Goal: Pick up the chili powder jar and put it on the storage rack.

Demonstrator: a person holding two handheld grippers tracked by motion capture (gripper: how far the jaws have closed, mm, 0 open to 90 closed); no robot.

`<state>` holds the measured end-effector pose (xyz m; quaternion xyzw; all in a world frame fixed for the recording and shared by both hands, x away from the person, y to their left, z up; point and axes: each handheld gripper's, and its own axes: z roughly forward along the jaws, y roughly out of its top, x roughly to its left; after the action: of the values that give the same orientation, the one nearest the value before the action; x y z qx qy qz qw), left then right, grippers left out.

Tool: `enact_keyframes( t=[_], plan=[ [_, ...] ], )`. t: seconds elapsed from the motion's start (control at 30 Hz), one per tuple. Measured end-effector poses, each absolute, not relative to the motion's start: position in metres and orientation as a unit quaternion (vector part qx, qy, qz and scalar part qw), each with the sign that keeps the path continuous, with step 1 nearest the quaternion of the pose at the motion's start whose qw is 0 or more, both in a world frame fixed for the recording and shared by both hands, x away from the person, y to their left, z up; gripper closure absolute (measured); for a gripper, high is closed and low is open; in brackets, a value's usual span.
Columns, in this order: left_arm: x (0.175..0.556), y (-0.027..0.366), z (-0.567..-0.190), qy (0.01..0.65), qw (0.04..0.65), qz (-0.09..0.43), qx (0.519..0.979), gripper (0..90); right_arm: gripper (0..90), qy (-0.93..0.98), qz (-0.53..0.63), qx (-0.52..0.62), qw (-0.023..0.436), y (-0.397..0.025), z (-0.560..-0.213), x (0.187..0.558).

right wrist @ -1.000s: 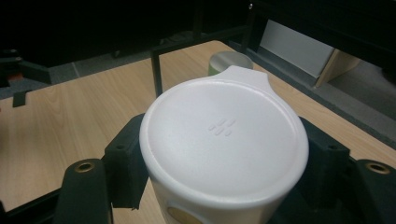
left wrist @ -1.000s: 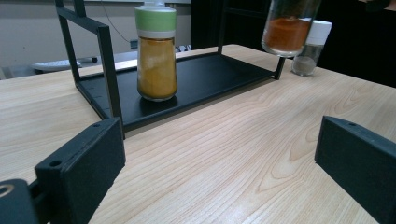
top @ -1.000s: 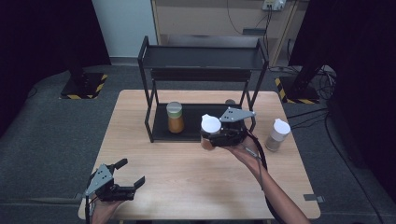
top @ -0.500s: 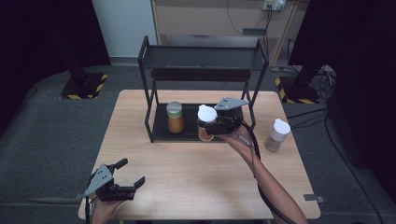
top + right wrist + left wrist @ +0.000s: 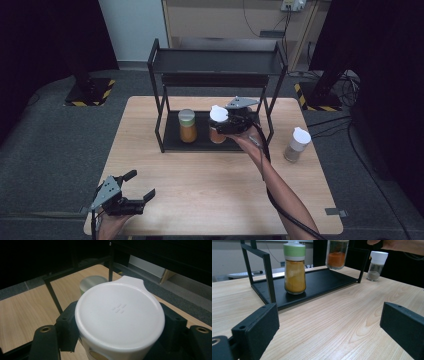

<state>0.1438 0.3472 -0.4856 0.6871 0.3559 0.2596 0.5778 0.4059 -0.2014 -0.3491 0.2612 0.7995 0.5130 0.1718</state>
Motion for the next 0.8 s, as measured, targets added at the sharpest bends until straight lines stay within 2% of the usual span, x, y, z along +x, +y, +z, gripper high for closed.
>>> enact_keyframes(
  t=[0.8],
  plan=[
    [0.146,0.348,-0.487,0.352,0.580,0.257,0.688,1.7,30.9,0.792,0.499,0.302,0.181,-0.173,-0.401,0.440]
  ],
)
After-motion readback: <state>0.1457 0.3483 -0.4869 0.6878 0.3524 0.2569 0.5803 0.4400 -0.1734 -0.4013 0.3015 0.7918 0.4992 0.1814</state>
